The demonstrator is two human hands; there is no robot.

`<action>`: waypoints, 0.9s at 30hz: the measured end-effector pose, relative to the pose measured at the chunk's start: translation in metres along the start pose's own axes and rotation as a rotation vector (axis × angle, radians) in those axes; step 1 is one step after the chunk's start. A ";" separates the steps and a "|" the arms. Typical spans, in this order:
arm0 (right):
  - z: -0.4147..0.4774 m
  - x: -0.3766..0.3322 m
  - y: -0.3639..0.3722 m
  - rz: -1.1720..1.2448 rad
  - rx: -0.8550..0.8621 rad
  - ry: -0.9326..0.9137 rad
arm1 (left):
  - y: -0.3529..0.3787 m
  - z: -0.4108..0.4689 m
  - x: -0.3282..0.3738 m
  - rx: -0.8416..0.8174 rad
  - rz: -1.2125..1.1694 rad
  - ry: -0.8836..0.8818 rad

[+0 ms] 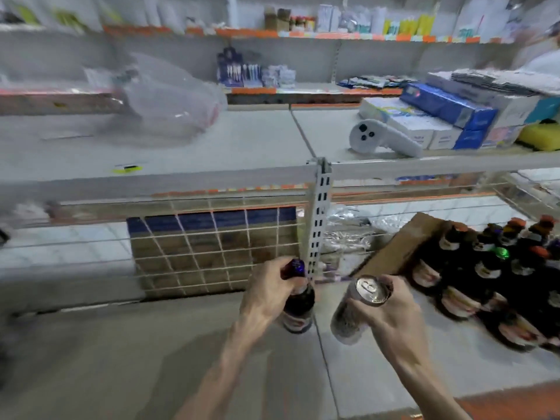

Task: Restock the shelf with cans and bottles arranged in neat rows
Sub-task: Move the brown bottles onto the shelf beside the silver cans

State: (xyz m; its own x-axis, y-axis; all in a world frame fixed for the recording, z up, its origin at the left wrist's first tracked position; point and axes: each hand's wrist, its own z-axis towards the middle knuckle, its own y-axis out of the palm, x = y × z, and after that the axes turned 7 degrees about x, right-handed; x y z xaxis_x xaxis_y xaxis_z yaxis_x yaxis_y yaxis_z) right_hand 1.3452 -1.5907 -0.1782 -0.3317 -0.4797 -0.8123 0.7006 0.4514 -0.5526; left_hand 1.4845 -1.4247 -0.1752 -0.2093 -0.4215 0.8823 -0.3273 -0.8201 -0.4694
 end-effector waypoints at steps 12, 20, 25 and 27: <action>-0.064 -0.089 0.132 0.145 -0.389 -0.147 | -0.168 -0.038 -0.099 0.358 0.022 -0.191; -0.072 -0.114 0.163 0.131 -0.494 -0.210 | -0.225 -0.051 -0.128 0.573 0.002 -0.291; -0.084 -0.141 0.195 0.170 -0.587 -0.260 | -0.271 -0.052 -0.146 0.661 0.038 -0.319; -0.091 -0.157 0.213 0.184 -0.643 -0.285 | -0.289 -0.055 -0.157 0.668 0.060 -0.331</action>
State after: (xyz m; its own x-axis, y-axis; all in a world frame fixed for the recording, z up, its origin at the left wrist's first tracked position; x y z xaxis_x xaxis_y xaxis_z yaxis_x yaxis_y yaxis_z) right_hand 1.4890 -1.3513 -0.1850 -0.0054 -0.4916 -0.8708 0.1898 0.8545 -0.4836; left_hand 1.5615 -1.1000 -0.1803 0.1134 -0.4807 0.8695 0.3275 -0.8082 -0.4895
